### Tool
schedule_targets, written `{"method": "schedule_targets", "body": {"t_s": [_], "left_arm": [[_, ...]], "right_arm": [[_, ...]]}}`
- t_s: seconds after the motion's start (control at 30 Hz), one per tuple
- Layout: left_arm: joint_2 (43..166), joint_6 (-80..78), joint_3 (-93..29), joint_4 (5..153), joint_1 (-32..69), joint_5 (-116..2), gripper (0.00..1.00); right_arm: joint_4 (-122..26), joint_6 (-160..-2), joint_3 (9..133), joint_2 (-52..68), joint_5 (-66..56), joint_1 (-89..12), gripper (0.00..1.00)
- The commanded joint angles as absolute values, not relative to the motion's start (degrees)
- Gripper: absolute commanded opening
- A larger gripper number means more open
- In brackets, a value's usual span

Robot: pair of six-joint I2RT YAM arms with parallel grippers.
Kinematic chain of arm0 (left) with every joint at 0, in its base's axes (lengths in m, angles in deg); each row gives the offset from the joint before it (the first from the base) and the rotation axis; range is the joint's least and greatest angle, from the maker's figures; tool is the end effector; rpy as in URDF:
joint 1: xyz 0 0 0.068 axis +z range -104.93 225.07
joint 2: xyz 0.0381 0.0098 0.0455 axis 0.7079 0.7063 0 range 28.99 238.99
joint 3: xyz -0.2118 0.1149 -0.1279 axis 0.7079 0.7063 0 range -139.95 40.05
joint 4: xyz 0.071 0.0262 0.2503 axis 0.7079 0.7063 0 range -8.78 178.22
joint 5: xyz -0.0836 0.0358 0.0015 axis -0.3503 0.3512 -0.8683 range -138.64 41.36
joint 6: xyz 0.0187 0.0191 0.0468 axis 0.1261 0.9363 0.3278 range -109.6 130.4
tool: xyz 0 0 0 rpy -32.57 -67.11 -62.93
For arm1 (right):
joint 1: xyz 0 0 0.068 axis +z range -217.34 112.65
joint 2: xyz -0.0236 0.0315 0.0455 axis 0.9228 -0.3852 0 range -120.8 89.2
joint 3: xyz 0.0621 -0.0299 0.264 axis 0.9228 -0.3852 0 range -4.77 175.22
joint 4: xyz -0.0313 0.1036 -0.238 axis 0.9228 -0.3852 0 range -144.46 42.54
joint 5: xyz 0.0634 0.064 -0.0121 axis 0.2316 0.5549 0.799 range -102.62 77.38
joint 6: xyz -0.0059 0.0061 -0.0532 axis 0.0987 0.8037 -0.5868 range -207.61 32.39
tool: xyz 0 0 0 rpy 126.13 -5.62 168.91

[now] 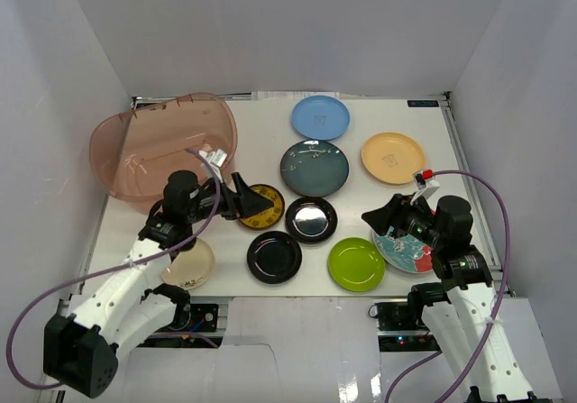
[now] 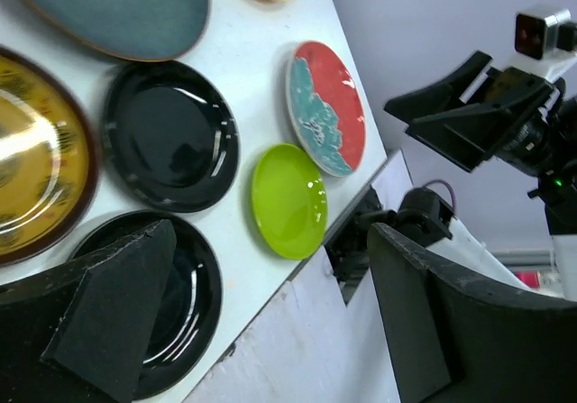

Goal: Place the plates into the plastic bin on the countertop

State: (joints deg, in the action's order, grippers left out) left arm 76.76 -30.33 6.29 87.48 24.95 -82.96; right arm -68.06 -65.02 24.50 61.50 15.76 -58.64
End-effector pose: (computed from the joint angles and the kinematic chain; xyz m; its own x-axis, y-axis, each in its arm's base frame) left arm 0.1733 -0.0848 0.2722 -0.7559 -0.2972 -0.5834 0.3793 0.5275 -0.7602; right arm 0.1249 0.0363 0.2687 -0.5193 0.2624 -0.8133 -0.4093 0.7591 0.5062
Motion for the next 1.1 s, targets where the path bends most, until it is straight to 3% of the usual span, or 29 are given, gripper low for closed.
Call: {"method": "schedule_targets", "body": {"t_s": [0.0, 0.2, 0.37, 0.53, 0.8, 1.07], "left_arm": [[83.09, -30.99, 1.21, 78.08, 19.33, -79.06, 0.98], [100.93, -32.49, -5.20, 70.06, 15.98, -78.80, 0.98], [110.01, -25.48, -12.32, 77.16, 15.54, -64.74, 0.97], [119.59, -20.72, -18.73, 78.23, 15.62, -57.00, 0.82], [134.87, -16.84, -26.91, 76.65, 17.99, -59.09, 0.81], [143.15, -17.02, -30.96, 74.55, 18.70, -59.01, 0.68]], "right_arm": [[-66.00, -65.20, 25.37, 62.04, 13.32, -58.38, 0.61], [-68.90, -66.34, 24.50, 65.20, 11.82, -58.38, 0.61], [-70.49, -65.20, 23.27, 68.80, 13.92, -58.38, 0.60], [-71.19, -64.76, 21.33, 71.01, 15.33, -58.38, 0.60], [-72.95, -66.61, 20.45, 71.62, 16.12, -58.38, 0.60], [-71.98, -66.61, 18.87, 71.62, 16.82, -58.38, 0.60]]}}
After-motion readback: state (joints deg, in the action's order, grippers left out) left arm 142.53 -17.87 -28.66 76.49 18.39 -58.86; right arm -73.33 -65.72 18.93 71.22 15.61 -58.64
